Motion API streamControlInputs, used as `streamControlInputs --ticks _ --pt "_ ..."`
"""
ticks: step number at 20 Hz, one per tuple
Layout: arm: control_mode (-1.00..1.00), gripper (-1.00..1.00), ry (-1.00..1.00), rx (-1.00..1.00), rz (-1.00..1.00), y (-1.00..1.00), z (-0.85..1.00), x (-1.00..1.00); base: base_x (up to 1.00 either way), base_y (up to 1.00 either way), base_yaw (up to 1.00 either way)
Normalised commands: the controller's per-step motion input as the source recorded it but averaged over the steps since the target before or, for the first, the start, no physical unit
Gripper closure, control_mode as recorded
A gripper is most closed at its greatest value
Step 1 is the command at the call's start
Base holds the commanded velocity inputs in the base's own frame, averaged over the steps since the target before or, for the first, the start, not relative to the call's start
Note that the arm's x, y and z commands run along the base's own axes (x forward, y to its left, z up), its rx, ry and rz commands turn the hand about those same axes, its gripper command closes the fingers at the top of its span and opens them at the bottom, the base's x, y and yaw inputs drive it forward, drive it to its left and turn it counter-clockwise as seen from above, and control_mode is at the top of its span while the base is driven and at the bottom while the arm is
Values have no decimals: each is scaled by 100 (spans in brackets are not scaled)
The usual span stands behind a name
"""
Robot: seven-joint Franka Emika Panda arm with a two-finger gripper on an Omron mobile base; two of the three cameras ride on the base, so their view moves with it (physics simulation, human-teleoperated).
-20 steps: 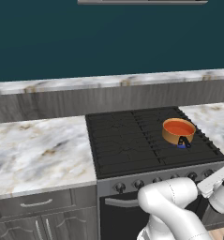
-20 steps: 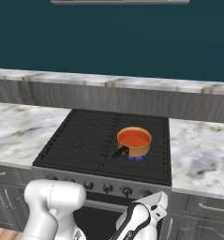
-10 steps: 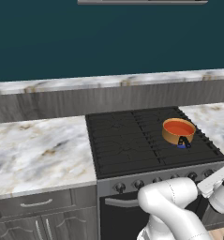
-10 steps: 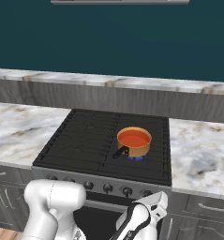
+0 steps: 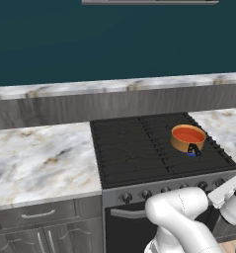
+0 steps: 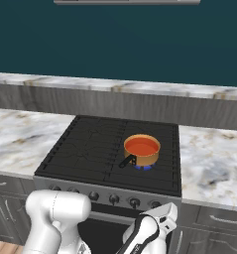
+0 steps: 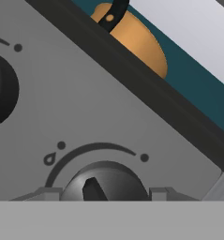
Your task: Wait until the marinara sauce is simmered to a deep red color and then turn off the stove.
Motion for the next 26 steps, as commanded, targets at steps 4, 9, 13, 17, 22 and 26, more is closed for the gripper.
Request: streamControlInputs --ticks 4,9,13,17,22,26 --pt "-100 100 0 0 0 0 0 0 0 0 0" --pt "-100 100 0 0 0 0 0 0 0 0 0" --pt "-100 100 0 0 0 0 0 0 0 0 0" --pt "-100 100 0 0 0 0 0 0 0 0 0" --pt "-100 100 0 0 0 0 0 0 0 0 0" --pt "-100 100 0 0 0 0 0 0 0 0 0"
